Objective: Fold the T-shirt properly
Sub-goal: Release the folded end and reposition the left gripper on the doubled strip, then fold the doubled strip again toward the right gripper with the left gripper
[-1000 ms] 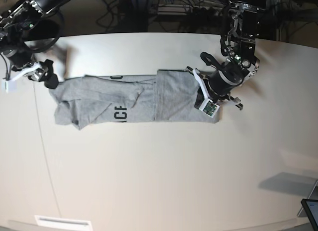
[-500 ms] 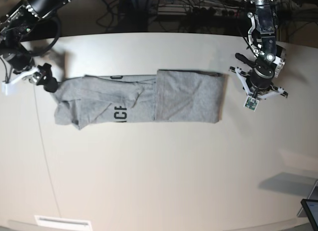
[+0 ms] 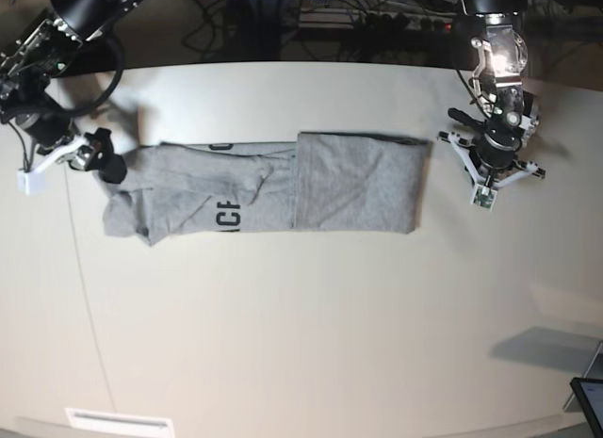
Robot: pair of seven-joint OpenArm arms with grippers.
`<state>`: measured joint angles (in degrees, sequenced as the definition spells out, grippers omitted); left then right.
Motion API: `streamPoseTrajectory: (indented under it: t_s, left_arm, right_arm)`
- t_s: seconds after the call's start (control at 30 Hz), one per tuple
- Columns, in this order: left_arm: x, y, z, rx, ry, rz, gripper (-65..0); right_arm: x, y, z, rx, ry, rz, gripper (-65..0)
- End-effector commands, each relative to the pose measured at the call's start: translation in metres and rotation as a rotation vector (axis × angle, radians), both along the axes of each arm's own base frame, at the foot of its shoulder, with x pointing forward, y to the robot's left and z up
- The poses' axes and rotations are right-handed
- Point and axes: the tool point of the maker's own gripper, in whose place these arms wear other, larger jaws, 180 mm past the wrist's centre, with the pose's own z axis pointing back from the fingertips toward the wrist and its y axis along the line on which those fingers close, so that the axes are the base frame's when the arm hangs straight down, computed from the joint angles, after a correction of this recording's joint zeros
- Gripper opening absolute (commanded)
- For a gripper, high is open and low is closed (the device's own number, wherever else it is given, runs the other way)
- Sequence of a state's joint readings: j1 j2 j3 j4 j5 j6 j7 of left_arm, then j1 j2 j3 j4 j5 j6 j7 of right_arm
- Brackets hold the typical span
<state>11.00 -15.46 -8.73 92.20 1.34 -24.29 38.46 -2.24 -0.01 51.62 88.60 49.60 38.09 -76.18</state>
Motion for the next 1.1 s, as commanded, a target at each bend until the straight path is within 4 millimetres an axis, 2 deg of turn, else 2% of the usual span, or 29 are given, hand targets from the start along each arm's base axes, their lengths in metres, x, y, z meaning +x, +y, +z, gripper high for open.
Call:
streamPoseTrajectory:
  t_s: [0.0, 0.13, 0.33, 0.43, 0.7, 0.9, 1.0, 1.07]
  left_arm:
    - [-0.003, -0.007, -0.004, -0.030, 0.029, -0.031, -65.0]
    - [-0.002, -0.025, -0.007, -0.093, 0.045, -0.099, -65.0]
    - [0.001, -0.054, -0.012, -0.122, 0.054, -0.158, -65.0]
    - [0.004, -0.059, -0.011, -0.128, 0.048, -0.168, -65.0]
    - [0.007, -0.062, -0.010, -0.139, 0.041, -0.169, -65.0]
    - [0.002, -0.096, -0.021, -0.167, 0.072, -0.242, -65.0]
    - [0.002, -0.107, -0.022, -0.189, 0.069, -0.249, -65.0]
    - [0.009, -0.110, -0.018, -0.190, 0.055, -0.253, -65.0]
  right_arm:
    - [0.009, -0.004, 0.012, -0.008, -0.049, -0.004, -9.4]
    - [0.008, -0.004, 0.009, -0.001, -0.041, -0.003, -9.4]
    - [0.006, 0.007, -0.013, 0.083, 0.009, -0.002, -9.4]
    - [0.010, 0.021, -0.014, 0.087, 0.012, 0.044, -9.4]
    - [0.014, 0.036, -0.014, 0.091, 0.014, 0.096, -9.9]
    - [0.017, 0.037, -0.013, 0.094, 0.001, 0.091, -10.0]
    - [0.017, 0.037, -0.013, 0.094, 0.001, 0.091, -10.2]
    - [0.017, 0.037, -0.013, 0.095, 0.000, 0.089, -10.2]
